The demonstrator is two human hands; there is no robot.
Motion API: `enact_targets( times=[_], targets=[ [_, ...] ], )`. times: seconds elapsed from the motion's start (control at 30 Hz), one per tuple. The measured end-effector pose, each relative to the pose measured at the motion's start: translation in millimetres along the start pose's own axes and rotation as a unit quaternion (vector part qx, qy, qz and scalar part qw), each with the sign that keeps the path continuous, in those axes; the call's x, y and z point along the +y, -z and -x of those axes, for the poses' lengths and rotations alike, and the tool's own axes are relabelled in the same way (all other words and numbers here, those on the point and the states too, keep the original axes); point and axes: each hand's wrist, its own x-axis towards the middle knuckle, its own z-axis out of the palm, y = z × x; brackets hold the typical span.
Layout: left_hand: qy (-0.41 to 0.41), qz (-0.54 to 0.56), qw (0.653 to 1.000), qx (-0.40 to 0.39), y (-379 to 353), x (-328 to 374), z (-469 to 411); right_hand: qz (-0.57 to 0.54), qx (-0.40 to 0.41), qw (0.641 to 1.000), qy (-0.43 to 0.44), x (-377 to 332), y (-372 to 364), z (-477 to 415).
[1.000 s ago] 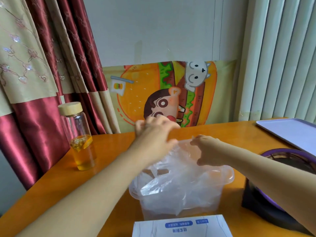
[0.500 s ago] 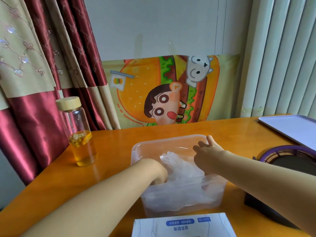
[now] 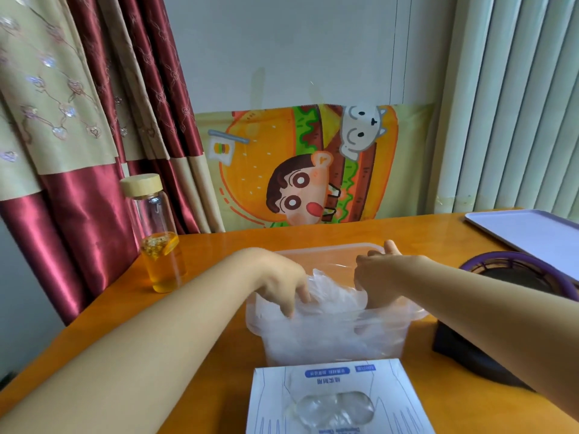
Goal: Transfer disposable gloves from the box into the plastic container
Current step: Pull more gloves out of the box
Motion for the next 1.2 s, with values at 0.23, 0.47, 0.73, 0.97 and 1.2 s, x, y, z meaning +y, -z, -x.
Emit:
enact_targets(
  times=[0.23, 0.47, 0.73, 0.97, 1.2],
  targets=[
    [-0.078, 0.252, 0.925, 0.274, -27, 3, 67, -0.175, 0.278, 0.937, 0.118, 3, 12, 65],
    [-0.091, 0.248, 0.940, 0.215, -117, 38, 70, -0.148, 0.153, 0.942, 0.258, -44, -39, 102],
    [-0.039, 0.194, 0.974, 0.113, -138, 38, 56, -0.150, 0.205, 0.919, 0.300, -57, -69, 85],
    [-0.027, 0.217, 0.971, 0.097, -138, 41, 60, -0.153, 0.335, 0.880, 0.302, -64, -68, 88],
    [-0.006, 0.202, 0.975, 0.088, -130, 49, 68, -0.149, 0.459, 0.834, 0.269, -56, -30, 115]
  ],
)
